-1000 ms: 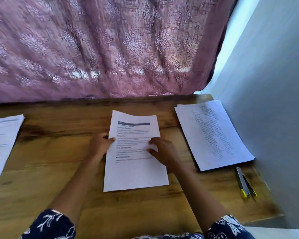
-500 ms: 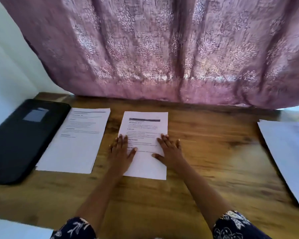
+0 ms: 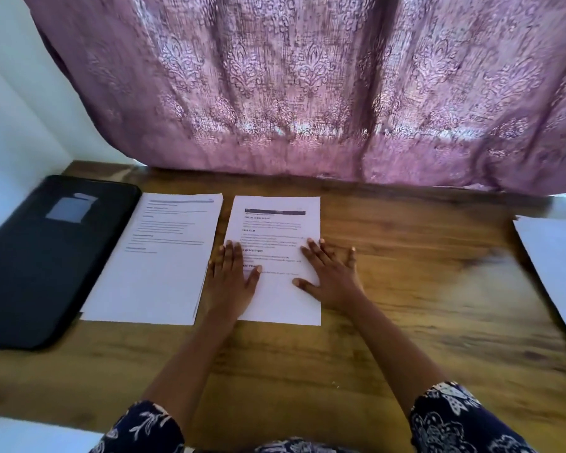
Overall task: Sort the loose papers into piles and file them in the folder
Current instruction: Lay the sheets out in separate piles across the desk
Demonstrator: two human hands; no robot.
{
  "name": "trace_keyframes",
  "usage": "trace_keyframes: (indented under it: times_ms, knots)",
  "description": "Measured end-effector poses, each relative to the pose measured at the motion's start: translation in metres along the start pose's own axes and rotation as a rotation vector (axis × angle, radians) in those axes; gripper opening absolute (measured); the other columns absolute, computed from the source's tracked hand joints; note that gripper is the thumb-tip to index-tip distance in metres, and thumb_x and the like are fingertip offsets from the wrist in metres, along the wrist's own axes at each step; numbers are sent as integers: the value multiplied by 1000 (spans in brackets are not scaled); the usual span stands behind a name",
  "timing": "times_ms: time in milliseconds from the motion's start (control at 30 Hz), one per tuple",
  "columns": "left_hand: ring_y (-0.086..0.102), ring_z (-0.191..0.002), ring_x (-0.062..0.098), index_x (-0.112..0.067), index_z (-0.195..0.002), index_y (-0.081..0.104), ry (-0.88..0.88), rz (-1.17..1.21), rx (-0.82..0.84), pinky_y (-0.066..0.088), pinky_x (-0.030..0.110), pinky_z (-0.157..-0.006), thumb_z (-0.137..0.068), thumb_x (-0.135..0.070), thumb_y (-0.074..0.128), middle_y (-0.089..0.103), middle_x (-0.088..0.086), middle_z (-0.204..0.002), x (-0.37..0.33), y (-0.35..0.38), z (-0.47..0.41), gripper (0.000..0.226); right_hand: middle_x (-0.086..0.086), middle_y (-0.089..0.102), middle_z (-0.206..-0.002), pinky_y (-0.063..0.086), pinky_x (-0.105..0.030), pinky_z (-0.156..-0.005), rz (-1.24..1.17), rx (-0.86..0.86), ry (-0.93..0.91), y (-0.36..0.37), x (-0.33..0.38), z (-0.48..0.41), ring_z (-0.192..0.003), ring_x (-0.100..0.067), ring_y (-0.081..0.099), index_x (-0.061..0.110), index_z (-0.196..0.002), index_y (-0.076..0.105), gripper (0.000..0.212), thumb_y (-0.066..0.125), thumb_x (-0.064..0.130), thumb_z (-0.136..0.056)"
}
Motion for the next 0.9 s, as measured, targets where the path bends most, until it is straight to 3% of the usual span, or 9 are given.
trace_keyframes:
  times_ms: [100,267,367,467,600,733,900]
  knots:
    - [15,-147,33,-7,-153,13,20,-30,-18,-3,37,-113,-90,-59,22,14,14,-159,0,-2,2,82,12,-8,-160,-10,-67,-107,7,-7,-6,-1,1,1,-147,-11,-9,33,-152,1,81,21,76,-87]
    - [15,-146,37,-5,-153,13,-5,-50,-23,2,44,-116,-97,-51,30,13,18,-159,-8,-4,3,74,9,-9,-160,-8,-68,-108,-11,2,-49,0,-2,3,-148,-14,-9,32,-152,-2,100,0,87,-69]
    - [3,-148,35,-12,-154,-1,-122,-50,-49,1,47,-119,-99,-51,29,-1,17,-161,-30,-14,9,73,6,-18,-158,-10,-65,-111,-110,-28,-38,-15,-5,12,-145,-15,-19,29,-152,-6,90,17,80,-82]
    - [-2,-149,30,-15,-154,2,-45,10,-131,-9,42,-114,-95,-58,20,-4,12,-161,-86,-26,15,75,5,-19,-158,-12,-55,-113,-155,-127,104,-34,-38,32,-142,-12,-23,24,-153,-4,78,37,57,-95]
    - [-8,-149,23,-20,-155,6,114,-44,20,-8,47,-116,-98,-55,26,-5,5,-162,-162,-12,10,69,0,7,-161,1,-50,-117,-107,-276,426,-55,-128,83,-148,-17,2,21,-150,24,65,50,35,-92]
    - [-6,-149,28,-20,-155,4,22,-68,99,-3,55,-116,-98,-57,23,-2,7,-163,-180,12,6,70,-6,24,-157,15,-52,-114,-22,-356,686,-63,-217,139,-146,-23,16,16,-147,31,60,50,30,-92]
    - [1,-149,28,-16,-155,9,-1,-97,65,2,56,-117,-96,-55,21,6,8,-162,-165,17,18,71,-9,31,-154,22,-53,-112,0,-378,742,-54,-267,167,-143,-26,24,13,-143,38,51,41,29,-95]
Point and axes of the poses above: each hand's wrist, its own z-axis away from the middle knuckle, its own y-axis out of the palm, x = y × z, the point moved 1 cm from there along -z, towards the middle knuckle
